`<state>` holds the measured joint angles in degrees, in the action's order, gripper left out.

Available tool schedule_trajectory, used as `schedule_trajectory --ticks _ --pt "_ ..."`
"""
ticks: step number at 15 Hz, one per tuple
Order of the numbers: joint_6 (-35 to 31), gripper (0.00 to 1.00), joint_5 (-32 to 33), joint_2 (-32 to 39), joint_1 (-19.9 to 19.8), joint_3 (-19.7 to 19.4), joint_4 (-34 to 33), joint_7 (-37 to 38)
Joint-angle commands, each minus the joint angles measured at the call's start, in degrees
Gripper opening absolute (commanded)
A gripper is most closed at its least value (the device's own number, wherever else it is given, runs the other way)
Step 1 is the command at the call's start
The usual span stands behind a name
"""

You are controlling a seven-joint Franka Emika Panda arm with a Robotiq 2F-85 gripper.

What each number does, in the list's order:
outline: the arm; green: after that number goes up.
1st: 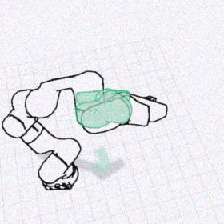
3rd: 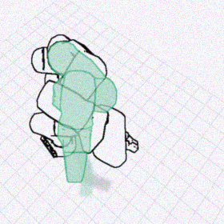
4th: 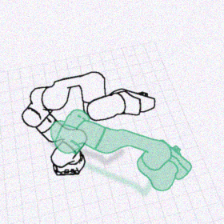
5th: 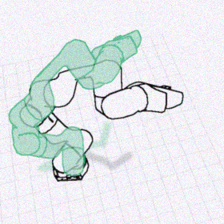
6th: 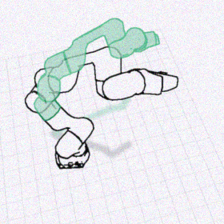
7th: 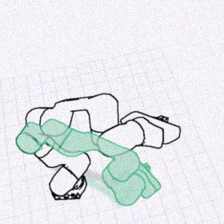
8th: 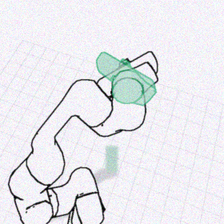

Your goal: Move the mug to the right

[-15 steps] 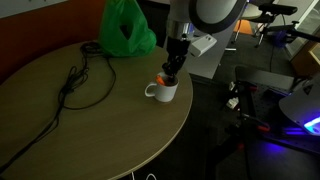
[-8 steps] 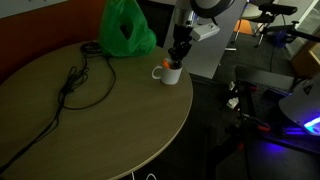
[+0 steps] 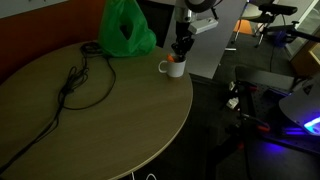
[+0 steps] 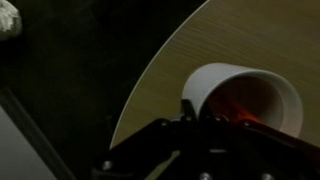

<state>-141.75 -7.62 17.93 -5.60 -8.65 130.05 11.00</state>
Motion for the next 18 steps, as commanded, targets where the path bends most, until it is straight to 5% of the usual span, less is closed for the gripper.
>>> schedule_trajectory --ticks 1,4,5,7,14,18 --pt "1.4 0.02 2.7 2.5 0.6 -0.9 -2.5 3.5" --pt "1.5 0.02 1.7 3.5 0.0 -0.5 -3.3 2.5" --pt "1.0 0.35 1.4 3.4 -0.2 -0.4 -3.1 2.1" --pt "1.1 0.42 0.7 2.8 -0.8 0.2 -2.9 0.0" --pt "1.5 0.95 -2.2 -5.5 -2.8 2.4 -1.3 -10.9" --pt "7.0 1.00 -1.1 -12.7 -2.1 2.3 -0.2 -15.7"
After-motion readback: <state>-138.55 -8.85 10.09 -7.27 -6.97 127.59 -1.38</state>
